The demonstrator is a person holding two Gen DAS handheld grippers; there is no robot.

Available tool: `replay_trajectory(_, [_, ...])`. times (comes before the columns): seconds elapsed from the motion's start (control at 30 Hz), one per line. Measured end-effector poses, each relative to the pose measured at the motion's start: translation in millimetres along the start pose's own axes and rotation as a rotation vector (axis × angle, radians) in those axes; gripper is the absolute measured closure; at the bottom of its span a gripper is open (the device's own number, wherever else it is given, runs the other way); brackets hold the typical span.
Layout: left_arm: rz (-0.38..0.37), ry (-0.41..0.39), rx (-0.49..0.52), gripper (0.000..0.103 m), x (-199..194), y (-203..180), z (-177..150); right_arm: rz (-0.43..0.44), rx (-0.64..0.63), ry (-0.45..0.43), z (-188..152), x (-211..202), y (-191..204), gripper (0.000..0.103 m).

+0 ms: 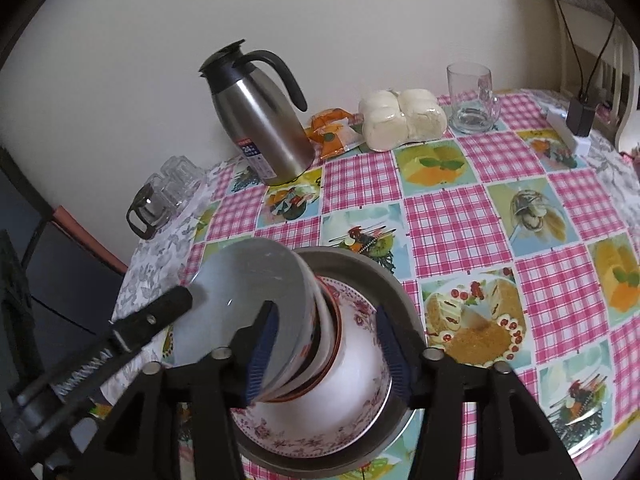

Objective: Organize plates and bowls
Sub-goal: 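Open both grippers to release the round bowl, then withdraw both open grippers back from the stacked basin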

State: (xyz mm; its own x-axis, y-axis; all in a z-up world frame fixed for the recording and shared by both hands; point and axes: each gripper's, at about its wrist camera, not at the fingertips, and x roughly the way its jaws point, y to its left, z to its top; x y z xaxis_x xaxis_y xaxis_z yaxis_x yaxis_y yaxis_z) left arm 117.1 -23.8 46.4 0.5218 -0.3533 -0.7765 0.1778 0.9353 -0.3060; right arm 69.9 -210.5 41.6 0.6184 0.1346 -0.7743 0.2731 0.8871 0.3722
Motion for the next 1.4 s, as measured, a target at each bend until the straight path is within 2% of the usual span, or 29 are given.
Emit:
replay_trajectory(0.03, [0.005,-0.010,-0.002,0.038,-4.2,1.2,-1.9,-0.004,-0.008,-0.002,-2.4,-1.9,2.2,0.042])
replay_trajectory(0.1, [0.020,-0.023,0.000,0.029,-10.9,3.4,-5.4,-0.012,-0.020,-0.009,-6.3,-5.5,4.6,0.037])
replay_trajectory(0.2, [0.034,-0.029,0.004,0.028,-18.3,8.2,-12.9,-0.020,-0.046,-0.022,-12.4,-12.2,9.6,0.033])
replay_trajectory(0.27, [0.054,-0.029,0.002,0.024,-21.0,13.1,-17.7,-0.024,-0.059,-0.033,-16.5,-16.9,12.1,0.026])
replay_trajectory(0.43, [0.093,-0.020,-0.007,0.022,-26.3,26.9,-27.8,-0.042,-0.078,-0.044,-27.0,-23.1,12.9,0.017])
replay_trajectory(0.47, [0.100,-0.021,-0.006,0.020,-27.6,29.3,-29.9,-0.046,-0.077,-0.043,-28.7,-23.8,12.3,0.013])
replay_trajectory(0.5, [0.106,-0.022,-0.003,0.013,-28.6,30.8,-31.7,-0.048,-0.077,-0.045,-30.9,-24.7,10.9,0.013])
replay_trajectory(0.6, [0.129,-0.026,0.013,0.010,-31.6,35.0,-38.6,-0.051,-0.075,-0.046,-37.1,-27.3,7.5,0.011])
replay_trajectory(0.67, [0.145,-0.018,0.022,0.010,-30.9,37.1,-43.9,-0.058,-0.076,-0.048,-41.7,-28.3,5.6,0.000])
replay_trajectory(0.77, [0.167,0.002,0.037,0.010,-27.9,38.9,-52.4,-0.063,-0.075,-0.048,-49.4,-29.0,3.4,0.000])
replay_trajectory(0.87, [0.186,0.025,0.057,0.005,-24.6,38.9,-60.6,-0.069,-0.077,-0.044,-56.1,-29.3,1.1,0.000])
replay_trajectory(1.07, [0.212,0.046,0.072,0.005,-23.8,41.2,-74.3,-0.086,-0.079,-0.024,-70.5,-27.1,-3.4,0.000])
replay_trajectory(1.27, [0.208,0.054,0.089,0.005,-25.9,43.1,-85.7,-0.106,-0.087,-0.019,-80.4,-29.5,-5.4,0.000])
replay_trajectory(1.4, [0.201,0.070,0.065,0.005,-27.1,46.2,-90.2,-0.115,-0.089,-0.011,-86.3,-29.7,-6.8,0.000])
